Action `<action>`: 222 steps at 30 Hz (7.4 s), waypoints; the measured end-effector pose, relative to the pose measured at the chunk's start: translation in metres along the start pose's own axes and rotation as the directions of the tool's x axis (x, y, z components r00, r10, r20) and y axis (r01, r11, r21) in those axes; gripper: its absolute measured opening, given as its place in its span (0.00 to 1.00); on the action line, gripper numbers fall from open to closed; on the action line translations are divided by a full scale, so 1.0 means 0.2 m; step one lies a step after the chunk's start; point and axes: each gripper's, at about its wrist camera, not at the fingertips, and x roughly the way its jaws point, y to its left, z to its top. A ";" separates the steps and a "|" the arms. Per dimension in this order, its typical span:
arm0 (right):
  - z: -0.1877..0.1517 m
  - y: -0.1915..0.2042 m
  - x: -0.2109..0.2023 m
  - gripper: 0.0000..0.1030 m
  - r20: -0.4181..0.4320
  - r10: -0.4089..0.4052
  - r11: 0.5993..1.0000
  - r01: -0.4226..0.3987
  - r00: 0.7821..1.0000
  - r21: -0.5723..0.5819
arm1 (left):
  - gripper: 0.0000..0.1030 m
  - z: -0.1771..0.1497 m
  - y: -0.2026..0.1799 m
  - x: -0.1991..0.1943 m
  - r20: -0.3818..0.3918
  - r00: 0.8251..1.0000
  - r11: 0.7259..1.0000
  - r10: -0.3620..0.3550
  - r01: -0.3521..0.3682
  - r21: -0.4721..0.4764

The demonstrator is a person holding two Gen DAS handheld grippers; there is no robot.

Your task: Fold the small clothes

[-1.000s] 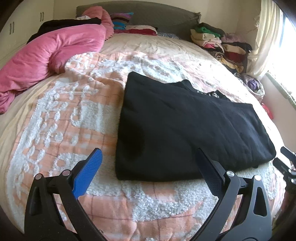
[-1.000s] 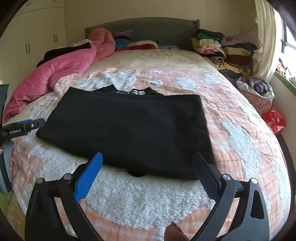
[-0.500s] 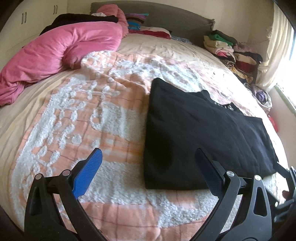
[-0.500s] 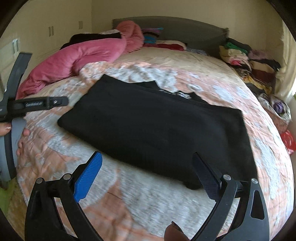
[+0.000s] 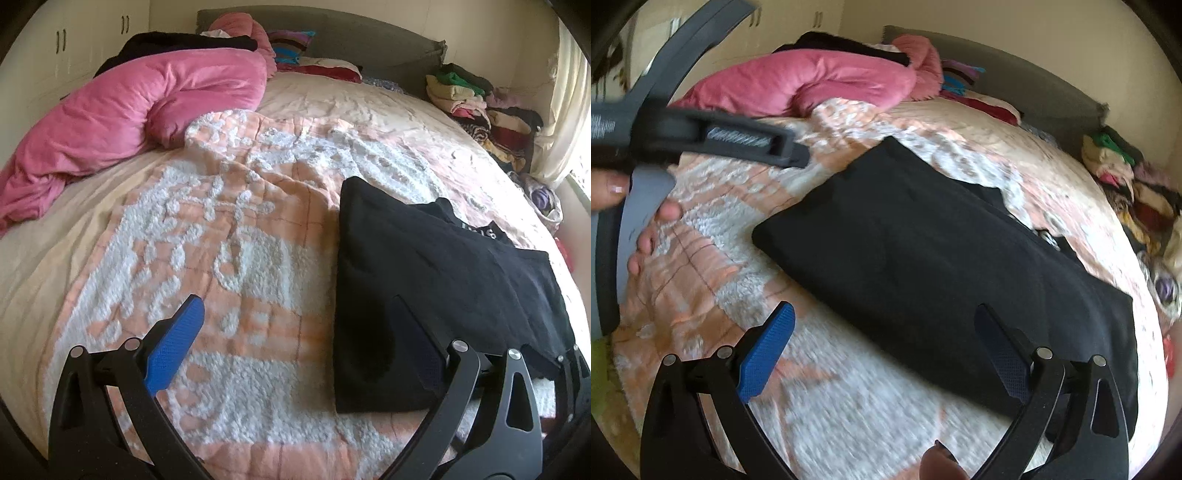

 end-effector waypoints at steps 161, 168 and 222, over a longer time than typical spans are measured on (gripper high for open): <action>-0.69 -1.28 -0.36 0.62 -0.065 -0.107 0.804 0.125 0.992 0.581 | 0.78 -0.18 -1.17 0.07 -0.170 0.919 0.886 -0.356 0.390 0.252; -0.68 -1.23 -0.50 0.78 -0.018 -0.179 0.809 0.158 0.984 0.566 | 0.84 -0.20 -1.14 0.02 -0.153 0.922 0.884 -0.356 0.385 0.263; -0.92 -0.46 -0.91 0.96 0.054 -0.400 0.775 0.306 0.915 0.553 | 0.91 -0.63 -0.66 -0.42 -0.028 0.927 0.889 -0.374 0.367 0.274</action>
